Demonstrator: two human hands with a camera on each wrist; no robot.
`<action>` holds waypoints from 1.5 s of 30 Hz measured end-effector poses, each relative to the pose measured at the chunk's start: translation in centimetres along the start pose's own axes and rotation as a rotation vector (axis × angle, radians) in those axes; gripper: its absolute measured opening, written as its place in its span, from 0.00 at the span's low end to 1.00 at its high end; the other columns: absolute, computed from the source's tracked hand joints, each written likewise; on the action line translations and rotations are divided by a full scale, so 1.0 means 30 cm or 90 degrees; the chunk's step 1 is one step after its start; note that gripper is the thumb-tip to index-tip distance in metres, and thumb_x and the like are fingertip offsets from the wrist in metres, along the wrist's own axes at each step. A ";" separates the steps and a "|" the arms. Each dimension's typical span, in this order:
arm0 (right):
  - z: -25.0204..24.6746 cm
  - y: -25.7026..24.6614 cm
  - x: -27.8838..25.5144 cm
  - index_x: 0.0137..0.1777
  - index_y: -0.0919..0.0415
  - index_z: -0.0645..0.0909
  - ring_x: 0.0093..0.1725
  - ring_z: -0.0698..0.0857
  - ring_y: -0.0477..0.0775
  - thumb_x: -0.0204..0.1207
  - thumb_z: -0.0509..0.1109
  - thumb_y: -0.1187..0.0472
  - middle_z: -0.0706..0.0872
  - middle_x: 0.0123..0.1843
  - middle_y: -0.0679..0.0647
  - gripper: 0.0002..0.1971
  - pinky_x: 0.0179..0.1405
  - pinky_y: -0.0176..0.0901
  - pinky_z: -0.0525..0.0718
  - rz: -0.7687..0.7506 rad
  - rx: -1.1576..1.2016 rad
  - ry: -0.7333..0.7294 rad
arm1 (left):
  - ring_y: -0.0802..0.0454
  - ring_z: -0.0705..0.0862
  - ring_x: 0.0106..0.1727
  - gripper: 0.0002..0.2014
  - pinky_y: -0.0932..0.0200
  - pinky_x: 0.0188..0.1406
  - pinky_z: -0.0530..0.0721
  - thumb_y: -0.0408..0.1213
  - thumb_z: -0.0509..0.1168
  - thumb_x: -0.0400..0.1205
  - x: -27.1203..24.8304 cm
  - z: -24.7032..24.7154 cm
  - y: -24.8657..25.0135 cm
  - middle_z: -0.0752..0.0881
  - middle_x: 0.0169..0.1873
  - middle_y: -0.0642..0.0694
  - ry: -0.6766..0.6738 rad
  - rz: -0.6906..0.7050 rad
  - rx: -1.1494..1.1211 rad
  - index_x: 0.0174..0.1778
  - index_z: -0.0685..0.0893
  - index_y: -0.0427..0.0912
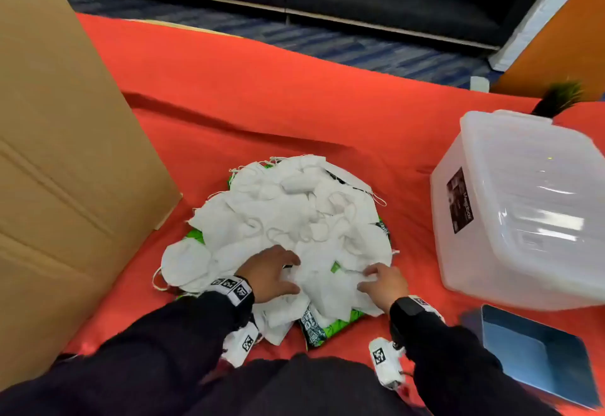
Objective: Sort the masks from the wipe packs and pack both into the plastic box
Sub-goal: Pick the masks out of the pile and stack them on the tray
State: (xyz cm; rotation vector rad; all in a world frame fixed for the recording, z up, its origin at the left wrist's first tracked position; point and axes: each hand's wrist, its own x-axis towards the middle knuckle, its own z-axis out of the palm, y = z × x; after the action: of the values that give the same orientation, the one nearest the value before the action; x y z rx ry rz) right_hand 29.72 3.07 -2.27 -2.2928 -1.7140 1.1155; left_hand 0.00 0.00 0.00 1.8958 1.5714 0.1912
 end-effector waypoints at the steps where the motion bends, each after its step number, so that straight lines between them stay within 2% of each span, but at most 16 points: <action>1: 0.012 0.006 -0.009 0.58 0.46 0.82 0.63 0.81 0.62 0.66 0.82 0.54 0.80 0.64 0.56 0.21 0.62 0.47 0.77 0.011 -0.026 0.033 | 0.51 0.76 0.69 0.38 0.52 0.69 0.76 0.65 0.75 0.70 -0.002 0.033 0.013 0.75 0.70 0.53 -0.015 0.022 0.029 0.76 0.74 0.60; 3: 0.025 0.030 -0.022 0.64 0.49 0.78 0.60 0.81 0.63 0.63 0.83 0.57 0.78 0.63 0.57 0.29 0.58 0.47 0.78 0.050 0.009 0.074 | 0.46 0.69 0.77 0.49 0.46 0.75 0.73 0.71 0.73 0.66 0.005 0.096 0.029 0.66 0.80 0.48 -0.015 0.016 0.104 0.83 0.65 0.60; 5: 0.022 0.048 -0.040 0.64 0.53 0.77 0.50 0.83 0.57 0.62 0.85 0.62 0.82 0.56 0.54 0.31 0.45 0.44 0.79 0.068 0.126 0.071 | 0.41 0.68 0.78 0.53 0.43 0.76 0.73 0.71 0.72 0.67 0.022 0.149 0.031 0.61 0.83 0.43 0.015 -0.023 0.129 0.87 0.59 0.57; 7: 0.000 0.068 -0.042 0.61 0.56 0.80 0.43 0.83 0.53 0.64 0.85 0.65 0.85 0.46 0.53 0.26 0.36 0.42 0.77 0.085 0.182 0.075 | 0.40 0.73 0.75 0.52 0.44 0.71 0.78 0.66 0.74 0.70 0.054 0.152 0.031 0.63 0.80 0.43 0.035 -0.059 0.139 0.87 0.57 0.53; 11: -0.067 0.062 -0.066 0.46 0.66 0.88 0.32 0.88 0.50 0.74 0.80 0.68 0.92 0.42 0.62 0.05 0.27 0.35 0.81 0.079 0.369 -0.025 | 0.38 0.83 0.68 0.44 0.46 0.65 0.83 0.47 0.74 0.77 0.140 0.076 0.013 0.75 0.75 0.41 -0.019 -0.105 0.067 0.86 0.58 0.53; 13: -0.096 0.046 -0.069 0.41 0.66 0.88 0.33 0.89 0.53 0.77 0.79 0.63 0.92 0.42 0.64 0.07 0.32 0.37 0.83 0.075 0.473 -0.008 | 0.38 0.85 0.65 0.34 0.49 0.62 0.84 0.43 0.73 0.77 0.187 0.016 -0.013 0.84 0.68 0.40 0.010 -0.124 0.009 0.79 0.69 0.52; 16: -0.143 0.013 -0.075 0.47 0.71 0.89 0.43 0.89 0.61 0.78 0.79 0.56 0.93 0.47 0.68 0.14 0.47 0.52 0.84 0.056 0.551 0.039 | 0.40 0.86 0.64 0.29 0.54 0.59 0.83 0.40 0.75 0.77 0.227 -0.094 -0.009 0.87 0.64 0.42 0.137 -0.165 -0.109 0.74 0.76 0.49; 21: -0.179 -0.091 -0.164 0.58 0.63 0.88 0.46 0.93 0.57 0.76 0.79 0.66 0.94 0.52 0.61 0.11 0.44 0.47 0.91 -0.064 0.624 -0.062 | 0.44 0.74 0.74 0.38 0.45 0.74 0.75 0.61 0.73 0.78 0.191 -0.181 0.129 0.73 0.74 0.45 0.320 -0.126 -0.165 0.82 0.70 0.54; 24: -0.155 -0.132 -0.173 0.65 0.65 0.85 0.54 0.92 0.58 0.71 0.79 0.74 0.93 0.59 0.62 0.21 0.51 0.49 0.91 -0.134 0.624 -0.127 | 0.51 0.84 0.61 0.33 0.50 0.63 0.83 0.58 0.76 0.76 0.133 -0.125 0.254 0.83 0.62 0.52 0.150 -0.104 -0.394 0.76 0.77 0.54; 27: -0.131 -0.141 -0.171 0.66 0.67 0.83 0.58 0.90 0.64 0.65 0.85 0.72 0.91 0.60 0.66 0.28 0.60 0.58 0.87 -0.146 0.595 -0.204 | 0.49 0.91 0.57 0.25 0.43 0.54 0.90 0.43 0.84 0.71 0.102 -0.044 0.250 0.92 0.53 0.51 -0.005 -0.132 -0.598 0.63 0.86 0.49; 30: -0.120 -0.121 -0.182 0.63 0.65 0.85 0.55 0.91 0.65 0.59 0.89 0.65 0.93 0.57 0.65 0.30 0.58 0.58 0.87 -0.097 0.541 -0.278 | 0.43 0.91 0.55 0.23 0.41 0.53 0.90 0.50 0.81 0.63 0.087 -0.065 0.144 0.94 0.49 0.47 0.090 -0.163 -0.513 0.53 0.91 0.47; 34: -0.115 -0.081 -0.187 0.58 0.69 0.89 0.55 0.91 0.60 0.73 0.79 0.72 0.93 0.56 0.65 0.14 0.56 0.48 0.89 -0.091 0.511 -0.206 | 0.40 0.88 0.47 0.11 0.54 0.40 0.75 0.52 0.68 0.67 0.048 -0.196 0.013 0.91 0.38 0.45 0.239 -0.198 -0.283 0.35 0.86 0.49; 37: -0.133 -0.071 -0.176 0.61 0.66 0.87 0.55 0.91 0.62 0.76 0.75 0.74 0.92 0.59 0.65 0.14 0.53 0.50 0.89 -0.057 0.554 -0.130 | 0.45 0.90 0.47 0.07 0.52 0.43 0.84 0.41 0.78 0.74 -0.009 -0.288 0.022 0.92 0.41 0.50 0.309 -0.139 -0.386 0.46 0.89 0.49; 40: -0.145 -0.095 -0.182 0.66 0.62 0.80 0.49 0.91 0.63 0.75 0.72 0.80 0.92 0.55 0.68 0.22 0.49 0.52 0.89 -0.044 0.589 -0.131 | 0.44 0.92 0.51 0.10 0.48 0.50 0.90 0.30 0.79 0.76 -0.058 -0.320 0.154 0.93 0.47 0.42 0.200 -0.018 -0.579 0.52 0.90 0.40; 42: -0.137 -0.126 -0.199 0.68 0.60 0.78 0.45 0.91 0.62 0.75 0.70 0.81 0.92 0.51 0.66 0.25 0.44 0.50 0.88 -0.068 0.624 -0.165 | 0.48 0.91 0.52 0.11 0.54 0.53 0.89 0.31 0.80 0.75 -0.060 -0.281 0.228 0.93 0.50 0.42 0.122 0.015 -0.582 0.51 0.90 0.39; 45: -0.129 -0.186 -0.240 0.69 0.56 0.79 0.49 0.90 0.60 0.75 0.72 0.78 0.92 0.55 0.64 0.25 0.43 0.48 0.85 -0.112 0.673 -0.217 | 0.61 0.85 0.60 0.21 0.58 0.63 0.83 0.38 0.84 0.72 -0.023 -0.183 0.259 0.87 0.59 0.50 0.104 -0.008 -0.462 0.59 0.87 0.44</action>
State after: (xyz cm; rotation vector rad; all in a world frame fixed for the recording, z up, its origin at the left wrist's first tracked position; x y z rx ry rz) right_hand 26.64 0.37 6.72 -1.3225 -0.9294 1.8296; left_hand 3.45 1.02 8.84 1.3168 1.3549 0.8087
